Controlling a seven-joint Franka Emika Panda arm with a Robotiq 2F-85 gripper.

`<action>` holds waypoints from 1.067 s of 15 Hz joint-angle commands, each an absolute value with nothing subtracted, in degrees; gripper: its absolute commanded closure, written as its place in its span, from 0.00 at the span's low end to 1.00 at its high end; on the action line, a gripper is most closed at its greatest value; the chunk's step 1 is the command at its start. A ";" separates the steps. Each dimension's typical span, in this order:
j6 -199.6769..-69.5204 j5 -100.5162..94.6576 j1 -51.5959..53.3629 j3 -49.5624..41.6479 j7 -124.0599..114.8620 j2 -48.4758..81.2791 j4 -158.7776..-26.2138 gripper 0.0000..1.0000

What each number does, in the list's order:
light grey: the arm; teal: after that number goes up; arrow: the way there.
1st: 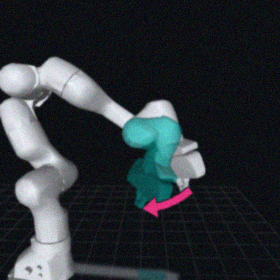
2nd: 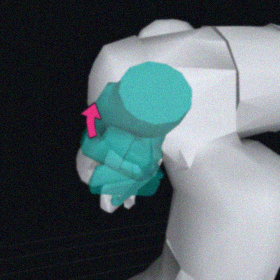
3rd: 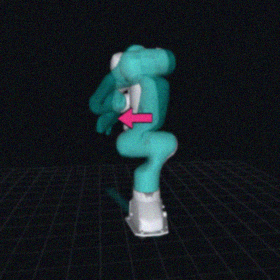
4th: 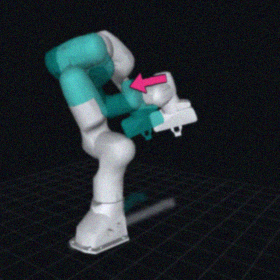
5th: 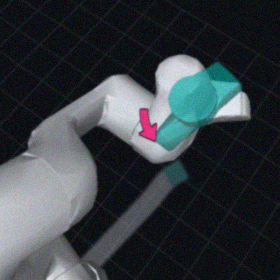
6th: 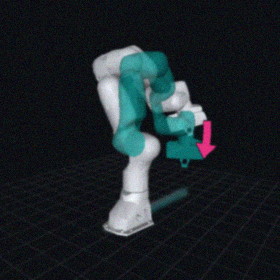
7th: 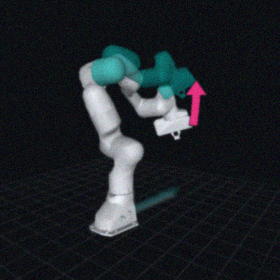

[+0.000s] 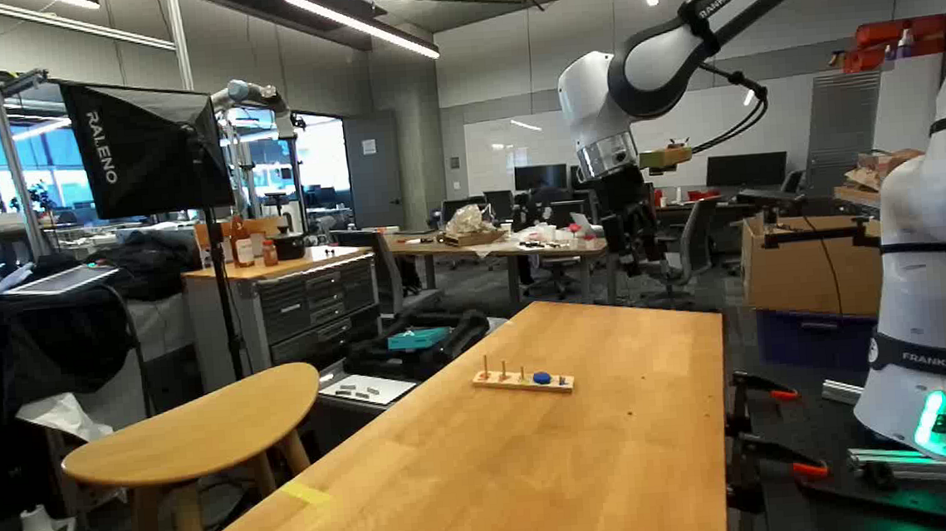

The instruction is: Remove the blue ring from the wooden stand

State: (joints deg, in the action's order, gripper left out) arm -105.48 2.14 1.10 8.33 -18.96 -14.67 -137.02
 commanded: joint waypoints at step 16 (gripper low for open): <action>-132.37 -14.28 0.54 1.46 -13.83 13.91 -116.01 0.00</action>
